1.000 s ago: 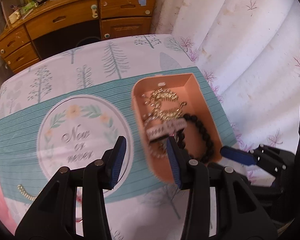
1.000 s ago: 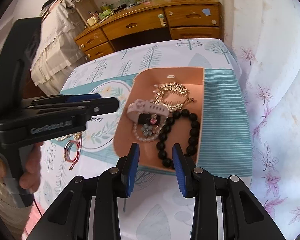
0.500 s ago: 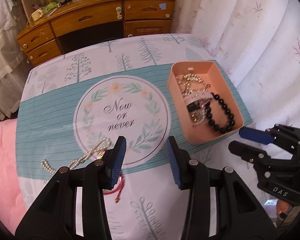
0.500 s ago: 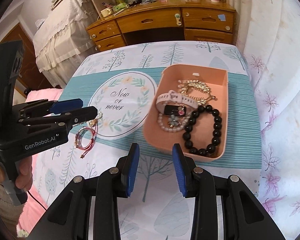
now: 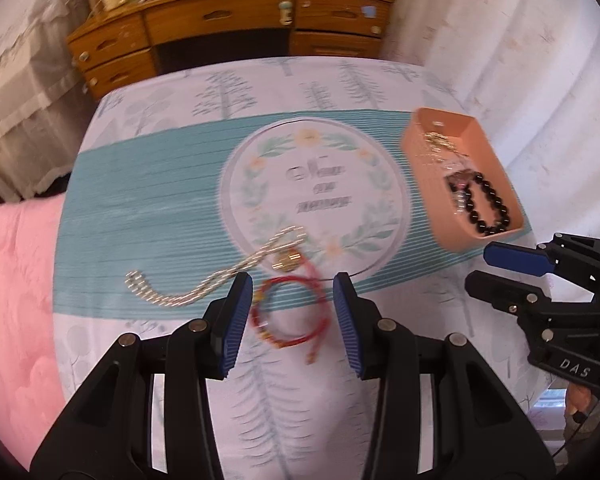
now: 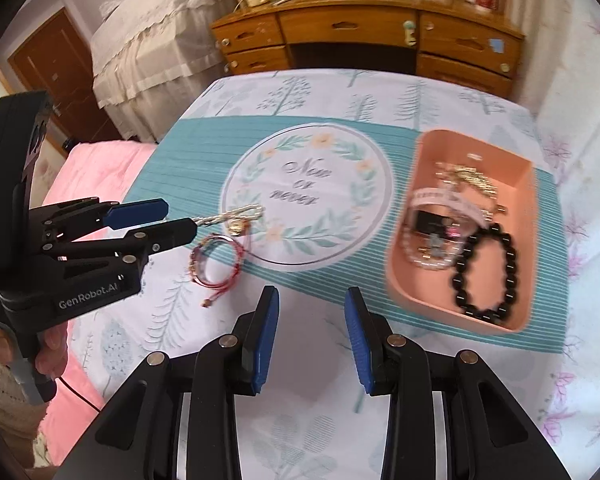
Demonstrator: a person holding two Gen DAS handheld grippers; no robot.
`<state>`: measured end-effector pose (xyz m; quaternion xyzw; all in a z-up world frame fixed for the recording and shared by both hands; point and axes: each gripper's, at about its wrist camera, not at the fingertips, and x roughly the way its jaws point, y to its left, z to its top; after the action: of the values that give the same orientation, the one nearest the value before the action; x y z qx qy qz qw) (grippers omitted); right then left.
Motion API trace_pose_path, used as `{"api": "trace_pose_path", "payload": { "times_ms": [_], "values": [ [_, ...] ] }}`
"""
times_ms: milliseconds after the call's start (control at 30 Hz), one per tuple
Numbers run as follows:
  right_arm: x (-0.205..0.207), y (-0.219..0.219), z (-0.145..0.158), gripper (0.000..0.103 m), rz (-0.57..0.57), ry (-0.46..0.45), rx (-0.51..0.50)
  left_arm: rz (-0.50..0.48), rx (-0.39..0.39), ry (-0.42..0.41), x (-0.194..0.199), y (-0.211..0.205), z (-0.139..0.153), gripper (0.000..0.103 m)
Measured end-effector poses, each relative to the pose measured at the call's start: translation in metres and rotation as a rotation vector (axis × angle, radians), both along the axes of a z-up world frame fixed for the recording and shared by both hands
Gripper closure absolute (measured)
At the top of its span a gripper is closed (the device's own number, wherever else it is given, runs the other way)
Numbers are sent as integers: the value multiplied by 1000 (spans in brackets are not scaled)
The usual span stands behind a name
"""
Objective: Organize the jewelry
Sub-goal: 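Move the right tool to the red string bracelet while the left tool moves to the pearl necklace, then grasp the red string bracelet with the right tool while the left tool grasps the pearl necklace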
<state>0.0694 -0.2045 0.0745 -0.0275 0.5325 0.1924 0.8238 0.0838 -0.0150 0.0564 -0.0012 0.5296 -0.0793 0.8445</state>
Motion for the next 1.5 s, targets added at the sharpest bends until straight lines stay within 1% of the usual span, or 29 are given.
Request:
{"api": "trace_pose_path", "payload": {
  "times_ms": [100, 200, 267, 400, 533, 700, 767, 833, 867, 900, 967, 1000, 1133, 1233, 1333, 1433, 1500],
  "values": [
    [7, 22, -6, 69, 27, 19, -6, 47, -5, 11, -2, 30, -6, 64],
    [17, 44, -13, 69, 50, 41, -11, 108, -24, 31, -2, 66, -15, 64],
    [24, 57, -19, 69, 61, 60, -17, 130, -36, 46, -3, 85, -21, 64],
    [39, 86, -40, 69, 88, 124, -36, 136, -26, 72, -4, 108, -35, 64],
    [50, 105, -65, 69, 100, 184, -51, 120, -31, 95, -3, 117, -45, 64],
    [61, 120, -84, 69, 93, 211, -83, 87, -24, 103, -2, 117, -53, 64],
    [63, 125, -89, 72, 96, 215, -99, 69, -22, 106, -1, 115, -55, 64],
    [63, 132, -96, 78, 107, 222, -124, 52, -13, 104, 1, 112, -55, 64],
    [63, 134, -97, 79, 110, 203, -130, 38, -8, 102, 3, 109, -55, 64],
    [62, 137, -98, 82, 118, 193, -141, 22, 0, 101, 4, 107, -56, 64],
    [61, 142, -102, 93, 131, 173, -167, -7, 16, 101, 5, 102, -56, 64],
    [61, 143, -102, 97, 131, 158, -177, -37, 24, 106, 6, 96, -58, 64],
    [60, 136, -102, 98, 115, 157, -177, -131, 61, 125, 10, 78, -66, 64],
    [60, 121, -101, 98, 91, 166, -151, -203, 91, 140, 15, 63, -75, 64],
    [62, 103, -100, 98, 60, 178, -122, -245, 136, 133, 24, 51, -79, 64],
    [61, 86, -100, 98, 35, 194, -86, -273, 140, 163, 37, 41, -81, 64],
    [60, 79, -100, 98, 29, 199, -71, -304, 166, 173, 45, 32, -82, 64]
  ]
}}
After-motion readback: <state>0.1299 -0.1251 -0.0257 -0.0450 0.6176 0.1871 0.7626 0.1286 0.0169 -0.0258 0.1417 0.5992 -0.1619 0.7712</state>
